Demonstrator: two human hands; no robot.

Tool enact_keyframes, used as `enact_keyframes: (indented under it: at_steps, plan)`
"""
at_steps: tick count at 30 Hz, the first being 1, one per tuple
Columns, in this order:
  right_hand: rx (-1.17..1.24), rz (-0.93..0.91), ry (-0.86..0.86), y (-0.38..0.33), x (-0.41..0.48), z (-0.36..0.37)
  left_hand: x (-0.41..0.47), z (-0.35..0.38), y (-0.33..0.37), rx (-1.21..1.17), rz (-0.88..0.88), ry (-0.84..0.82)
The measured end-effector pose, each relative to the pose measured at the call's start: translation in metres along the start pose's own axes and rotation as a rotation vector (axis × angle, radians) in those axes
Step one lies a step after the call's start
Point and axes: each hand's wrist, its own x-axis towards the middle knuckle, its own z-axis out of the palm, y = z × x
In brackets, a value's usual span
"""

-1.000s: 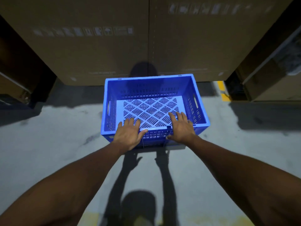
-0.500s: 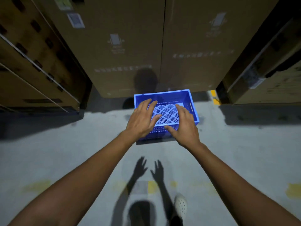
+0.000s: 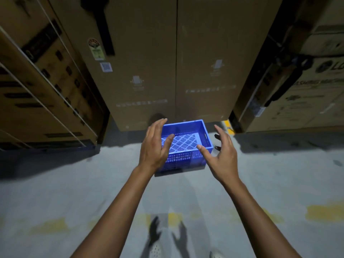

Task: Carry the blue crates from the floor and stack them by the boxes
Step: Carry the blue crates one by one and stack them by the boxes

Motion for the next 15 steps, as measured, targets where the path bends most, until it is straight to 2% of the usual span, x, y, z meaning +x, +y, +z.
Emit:
enact_keyframes:
  at_steps: [11, 15]
  plan:
    - [0.247, -0.119, -0.070, 0.016, -0.010, -0.130, -0.059, 0.046, 0.135, 0.101, -0.085, 0.099]
    - [0.348, -0.115, -0.135, 0.015, -0.030, -0.174, -0.090, 0.042, 0.194, 0.169, -0.102, 0.146]
